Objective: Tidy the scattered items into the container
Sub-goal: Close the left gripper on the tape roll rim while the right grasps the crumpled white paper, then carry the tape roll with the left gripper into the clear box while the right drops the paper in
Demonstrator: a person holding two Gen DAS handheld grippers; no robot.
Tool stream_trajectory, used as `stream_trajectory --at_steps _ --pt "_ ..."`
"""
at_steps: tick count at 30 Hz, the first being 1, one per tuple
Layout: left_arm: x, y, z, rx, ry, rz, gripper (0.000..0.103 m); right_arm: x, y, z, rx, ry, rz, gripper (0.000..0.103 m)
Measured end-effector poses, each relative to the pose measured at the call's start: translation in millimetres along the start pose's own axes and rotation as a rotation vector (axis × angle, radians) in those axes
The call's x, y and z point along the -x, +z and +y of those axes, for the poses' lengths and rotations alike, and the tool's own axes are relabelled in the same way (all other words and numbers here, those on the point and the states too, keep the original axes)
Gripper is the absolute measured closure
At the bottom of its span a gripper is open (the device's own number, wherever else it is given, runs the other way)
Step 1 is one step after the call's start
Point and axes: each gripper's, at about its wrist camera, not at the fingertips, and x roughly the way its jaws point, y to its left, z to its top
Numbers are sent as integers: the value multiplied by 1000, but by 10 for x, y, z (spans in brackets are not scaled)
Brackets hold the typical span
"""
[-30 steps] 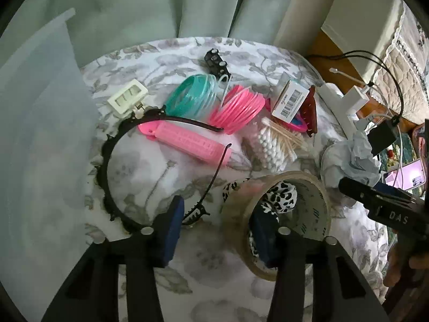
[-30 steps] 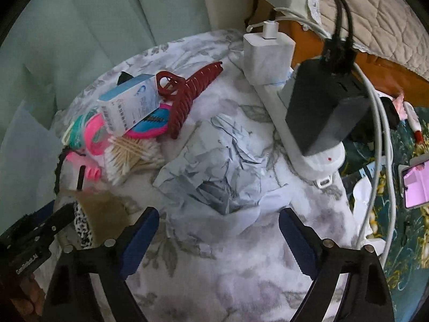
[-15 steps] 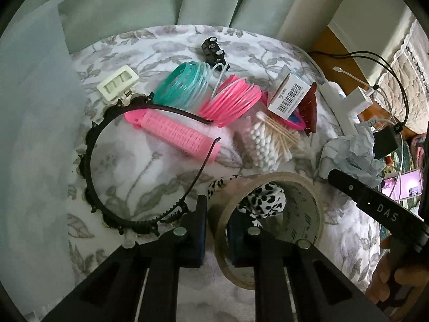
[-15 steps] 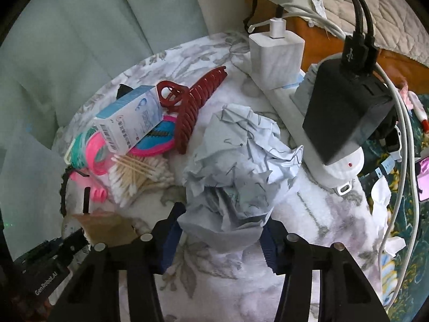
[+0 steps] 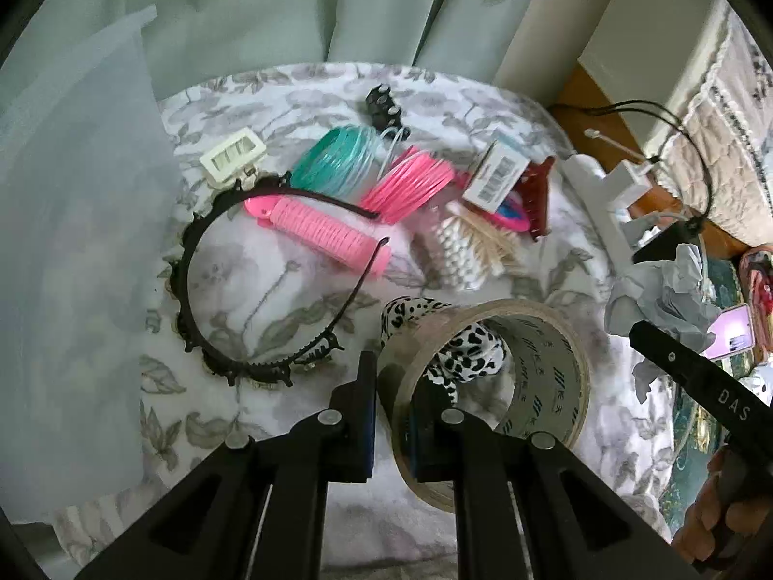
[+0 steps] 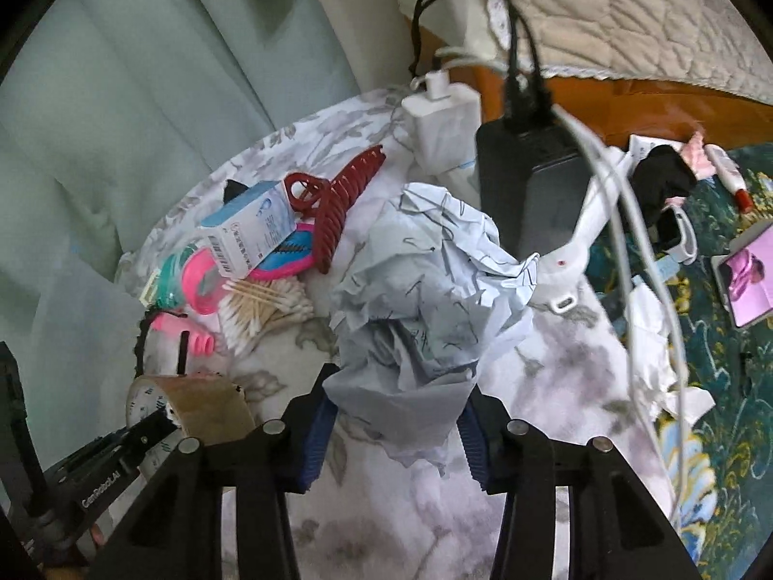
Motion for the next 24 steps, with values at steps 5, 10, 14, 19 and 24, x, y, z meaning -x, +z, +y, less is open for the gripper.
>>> stream_trajectory --at_steps 5,10,14,19,24 --pt "220 -6 -4 0 -20 -50 93 183 6 83 15 5 -38 53" --pt "427 -22 33 7 -44 -96 93 397 -8 206 45 2 -78 53" --pt "591 -27 85 14 -63 -136 93 529 -17 334 70 4 -104 53" --pt "872 -28 195 35 -58 -213 93 725 -28 543 116 18 -139 53" --pt "1197 -58 401 75 -62 -308 93 921 -76 824 174 43 -179 53"
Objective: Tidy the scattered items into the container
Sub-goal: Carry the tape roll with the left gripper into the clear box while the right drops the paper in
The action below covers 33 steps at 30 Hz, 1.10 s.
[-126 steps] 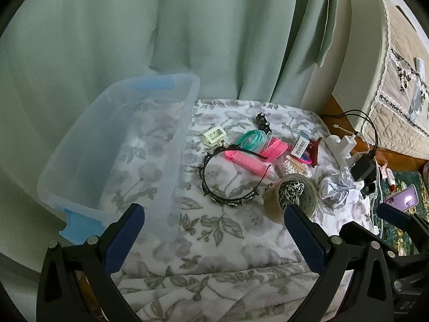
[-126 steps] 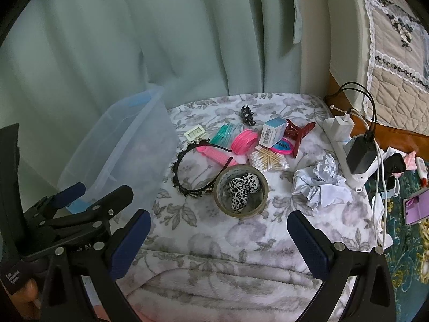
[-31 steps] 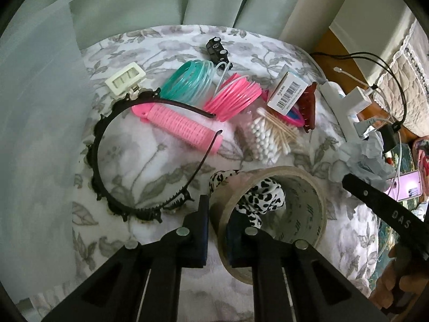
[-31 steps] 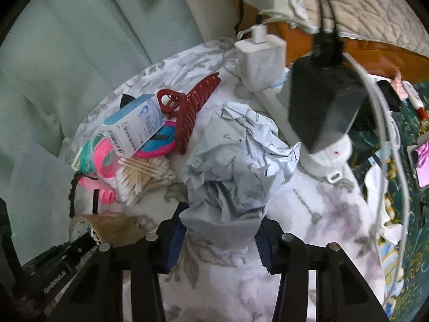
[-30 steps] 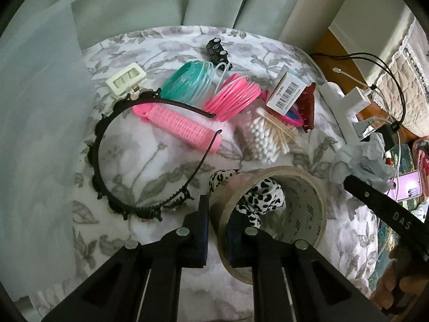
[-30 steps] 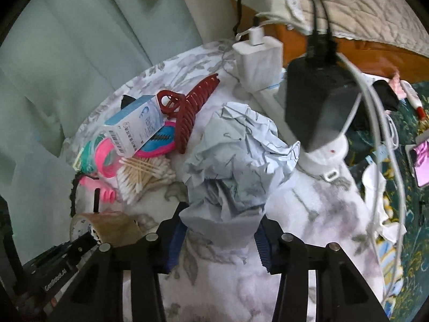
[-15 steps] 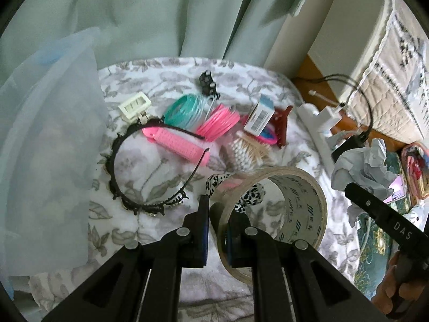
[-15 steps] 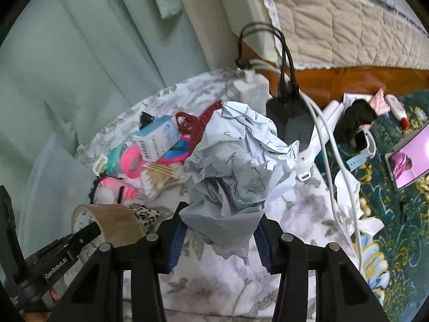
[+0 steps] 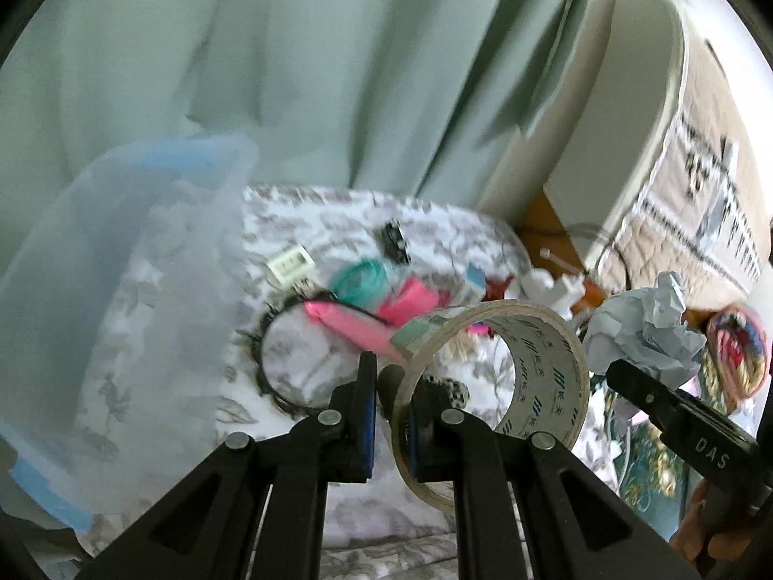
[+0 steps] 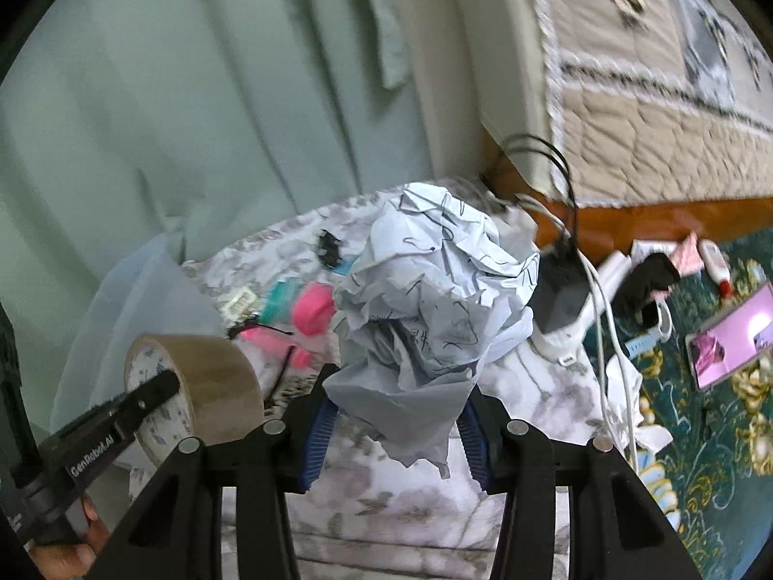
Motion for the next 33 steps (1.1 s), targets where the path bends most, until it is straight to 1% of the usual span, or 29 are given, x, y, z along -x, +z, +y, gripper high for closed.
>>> stream_trajectory --at_steps 3,7,10,13,18,24,29,33 --pt "197 64 170 39 -2 -51 93 148 64 245 47 36 -48 53" --pt "495 155 453 99 10 -140 93 333 181 685 141 98 -116 53" --pt "717 195 723 151 49 -204 93 370 217 996 209 134 -133 53" --pt "898 188 1035 213 109 -246 93 372 222 1348 284 181 -147 53" --pt "1045 89 1494 311 196 -263 93 347 191 1865 392 268 -149 53" --pt "1067 -25 1893 397 251 -258 93 141 67 2354 487 329 -91 53" --pt "976 -71 2083 440 233 -236 93 8 -69 2650 551 361 -53 53" --pt "915 -80 2141 454 233 -219 93 -120 -160 2817 585 374 -20 53"
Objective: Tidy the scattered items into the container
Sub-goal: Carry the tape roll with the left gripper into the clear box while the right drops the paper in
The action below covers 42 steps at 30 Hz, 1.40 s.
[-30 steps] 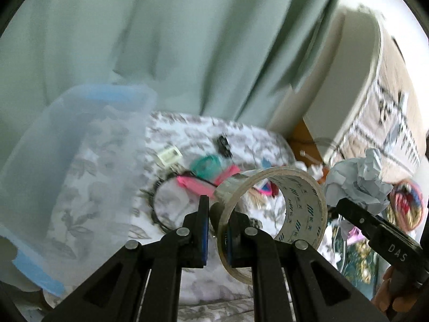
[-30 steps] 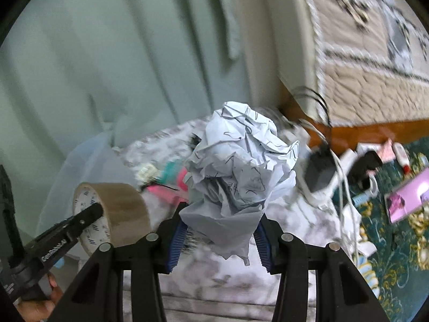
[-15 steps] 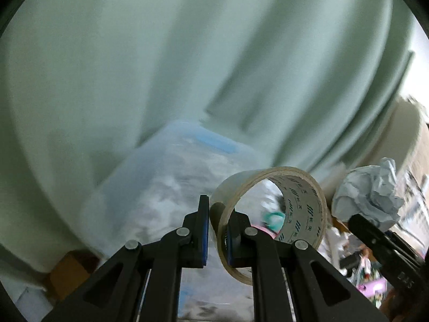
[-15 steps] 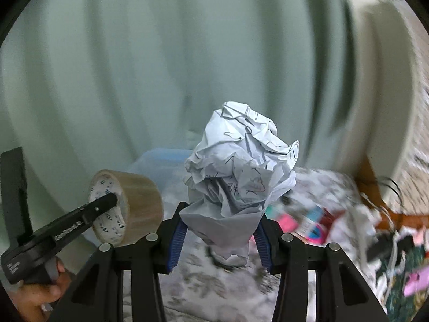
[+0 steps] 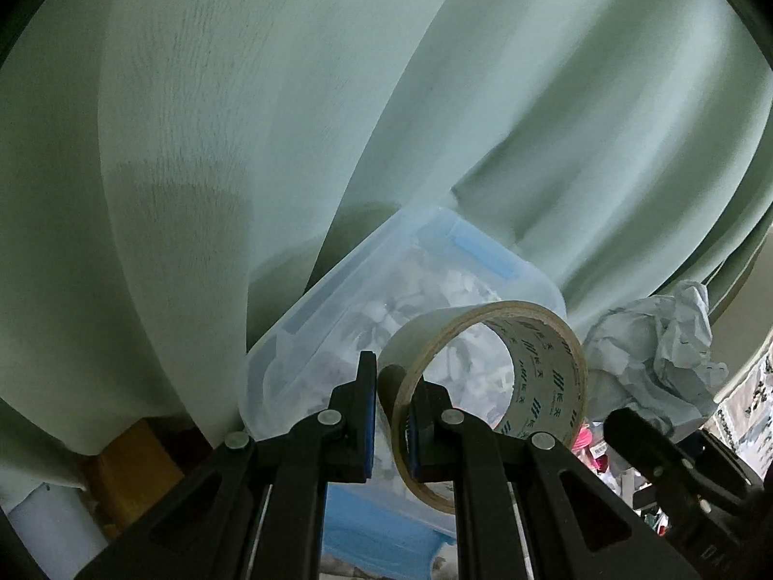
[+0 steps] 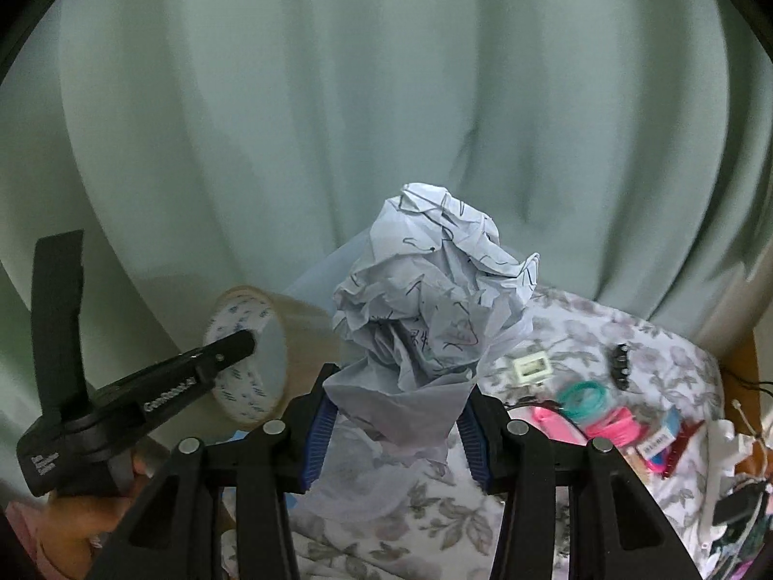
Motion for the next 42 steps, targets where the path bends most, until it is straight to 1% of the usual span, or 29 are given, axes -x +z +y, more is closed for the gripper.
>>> stream_trajectory --at_steps 2,12,15,17,18,20,21,22,24,25,28,31,34,36,38,40,42 --pt "-47 10 17 4 2 9 93 -106 28 1 7 3 17 53" --pt "-241 5 117 23 22 67 92 -495 -49 12 27 20 109 53" --pt "-274 1 97 13 23 70 88 -618 -52 -84 17 17 133 51" --pt "-280 1 71 5 30 68 79 -664 -56 -101 10 13 145 51" --pt "-285 3 54 -1 33 67 77 -678 -41 -93 5 12 151 51" --pt "-316 13 27 -10 23 65 66 -706 -12 -79 -7 12 163 51" --pt "-331 17 14 -15 19 63 63 -719 -9 -82 -6 16 163 51" --pt "-344 22 3 -19 13 62 56 -726 -6 -67 -3 17 163 49" --pt "-323 28 10 -8 -7 61 51 -746 -11 -49 8 24 163 45" --pt "-312 25 11 -11 -6 61 50 -697 -44 18 11 26 162 45" --pt "-280 20 10 -18 -1 60 50 -647 -79 28 9 34 161 45" --pt "-329 13 -26 -40 14 54 49 -565 -62 30 1 37 154 45" --pt "-344 -8 -58 -71 30 47 49 -453 -59 60 -4 15 152 44" --pt "-328 -24 -62 -77 28 37 49 -424 -78 1 -26 11 154 44" --pt "-316 -38 -70 -81 14 30 44 -358 -102 -56 -51 3 150 44" --pt "-301 -55 -85 -86 -8 24 42 -282 -132 -114 -72 -7 142 44" --pt "-246 -79 -91 -66 -32 20 42 -211 -167 -171 -87 -17 129 44"
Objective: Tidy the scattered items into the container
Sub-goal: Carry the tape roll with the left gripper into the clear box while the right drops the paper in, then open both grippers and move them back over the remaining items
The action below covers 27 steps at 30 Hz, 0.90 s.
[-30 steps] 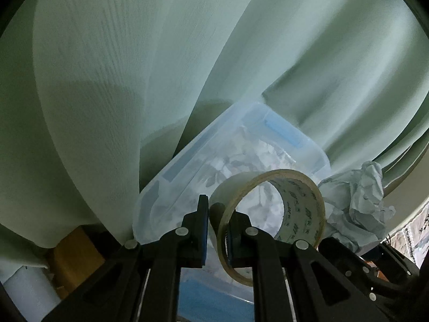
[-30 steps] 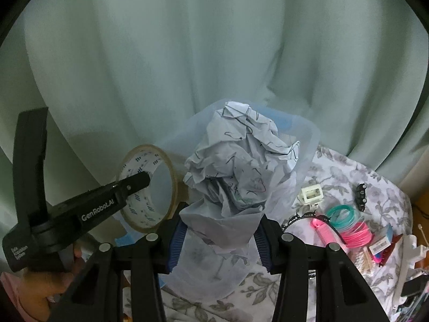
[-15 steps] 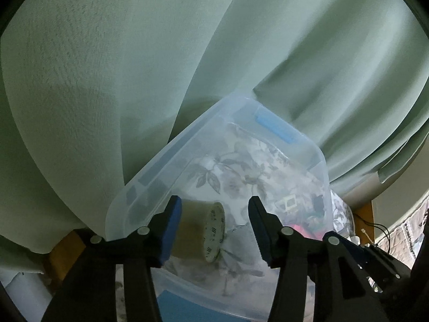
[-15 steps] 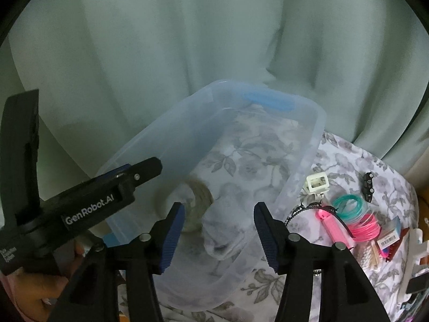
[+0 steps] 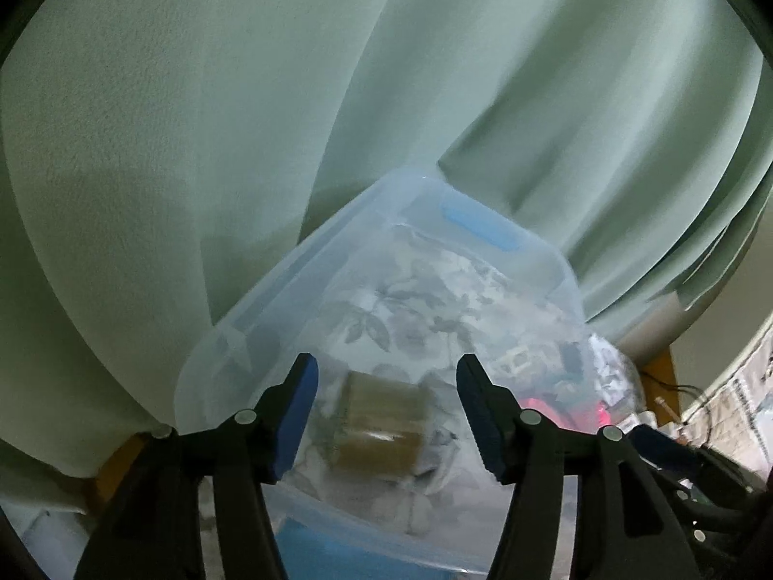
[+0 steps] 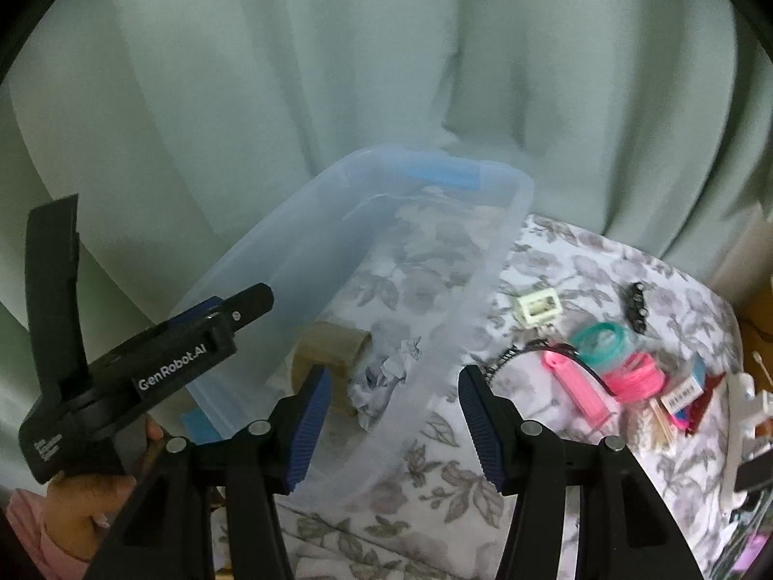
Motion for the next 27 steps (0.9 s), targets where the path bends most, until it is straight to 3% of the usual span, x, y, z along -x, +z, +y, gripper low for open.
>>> stream_trajectory --at_steps 4,13,18,27 --pt "111 -43 -59 28 -42 -9 42 143 -90 -132 -41 -13 -32 42" --pt "469 -55 -436 -43 -42 -94 36 502 -292 -521 -140 -35 -101 36" --pt "510 -130 -760 -116 -54 -74 36 708 -483 -903 -237 -80 -138 36" --pt "318 -424 -1475 -312 -153 15 36 1135 -775 -1619 -407 -185 -271 36"
